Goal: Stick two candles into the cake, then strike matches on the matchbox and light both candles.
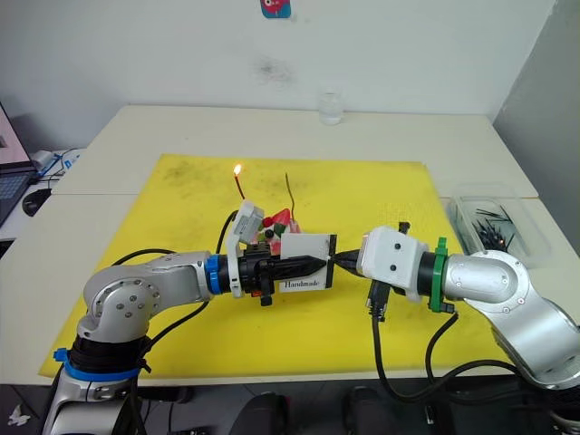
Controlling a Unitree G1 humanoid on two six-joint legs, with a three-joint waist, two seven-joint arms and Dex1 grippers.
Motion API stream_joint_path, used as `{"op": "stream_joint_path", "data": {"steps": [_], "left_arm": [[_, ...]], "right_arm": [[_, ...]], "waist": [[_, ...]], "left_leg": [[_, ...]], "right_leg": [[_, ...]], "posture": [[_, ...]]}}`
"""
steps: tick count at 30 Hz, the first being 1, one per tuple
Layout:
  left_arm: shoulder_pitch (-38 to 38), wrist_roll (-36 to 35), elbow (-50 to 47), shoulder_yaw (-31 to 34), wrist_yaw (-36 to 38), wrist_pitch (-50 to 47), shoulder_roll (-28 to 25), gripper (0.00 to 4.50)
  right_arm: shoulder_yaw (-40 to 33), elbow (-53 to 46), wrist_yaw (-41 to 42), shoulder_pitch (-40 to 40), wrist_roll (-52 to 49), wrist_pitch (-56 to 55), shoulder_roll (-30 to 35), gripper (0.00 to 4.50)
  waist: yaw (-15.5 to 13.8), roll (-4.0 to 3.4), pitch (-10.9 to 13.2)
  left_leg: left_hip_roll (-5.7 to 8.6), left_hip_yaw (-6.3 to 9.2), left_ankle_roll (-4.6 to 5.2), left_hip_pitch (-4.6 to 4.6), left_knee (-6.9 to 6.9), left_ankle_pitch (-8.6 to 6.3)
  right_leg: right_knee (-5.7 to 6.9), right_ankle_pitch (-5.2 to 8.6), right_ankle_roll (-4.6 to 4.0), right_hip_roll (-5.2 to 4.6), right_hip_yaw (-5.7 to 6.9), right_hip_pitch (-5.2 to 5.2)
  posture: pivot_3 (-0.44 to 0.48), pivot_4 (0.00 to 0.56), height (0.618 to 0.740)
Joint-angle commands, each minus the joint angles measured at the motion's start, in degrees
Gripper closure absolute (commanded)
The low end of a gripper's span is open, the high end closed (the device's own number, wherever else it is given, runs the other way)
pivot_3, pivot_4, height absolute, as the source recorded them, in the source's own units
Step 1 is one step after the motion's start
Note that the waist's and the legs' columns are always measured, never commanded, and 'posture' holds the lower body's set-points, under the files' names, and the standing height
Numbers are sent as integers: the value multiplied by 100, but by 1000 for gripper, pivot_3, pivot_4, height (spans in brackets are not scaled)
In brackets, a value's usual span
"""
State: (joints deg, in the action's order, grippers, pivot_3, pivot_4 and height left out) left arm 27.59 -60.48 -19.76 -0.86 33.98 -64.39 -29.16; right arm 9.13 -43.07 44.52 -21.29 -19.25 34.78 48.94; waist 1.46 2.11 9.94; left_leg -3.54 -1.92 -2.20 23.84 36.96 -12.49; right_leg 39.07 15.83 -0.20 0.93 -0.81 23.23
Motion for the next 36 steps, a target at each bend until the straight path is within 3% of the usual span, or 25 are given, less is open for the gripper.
{"op": "stream_joint_path", "data": {"steps": [1,29,33,36], "left_arm": [[112,-96,-109,39,111,-16,8,4500],[61,112,-252,-112,318,75,-1,4500],[175,234,-258,-96,361,205,8,4500],[424,568,-147,3,569,471,-284,4500]], "right_arm": [[34,49,41,21,265,-287,32,4477],[266,354,593,34,811,-887,-107,4477],[496,364,876,136,906,-1067,-22,4477],[648,219,1308,276,843,-1267,171,4477]], "waist": [[0,0,0],[-2,0,0],[-2,0,0],[-4,1,1]], "left_leg": [[0,0,0,0,0,0],[0,0,-1,0,0,0],[0,0,-1,-1,1,0],[1,1,-1,0,0,0]], "right_leg": [[0,0,0,0,0,0],[1,0,0,0,0,0],[1,0,0,0,0,0],[1,0,0,0,2,0]], "posture": [[0,150,729],[0,150,729],[0,150,729],[0,150,729]]}}
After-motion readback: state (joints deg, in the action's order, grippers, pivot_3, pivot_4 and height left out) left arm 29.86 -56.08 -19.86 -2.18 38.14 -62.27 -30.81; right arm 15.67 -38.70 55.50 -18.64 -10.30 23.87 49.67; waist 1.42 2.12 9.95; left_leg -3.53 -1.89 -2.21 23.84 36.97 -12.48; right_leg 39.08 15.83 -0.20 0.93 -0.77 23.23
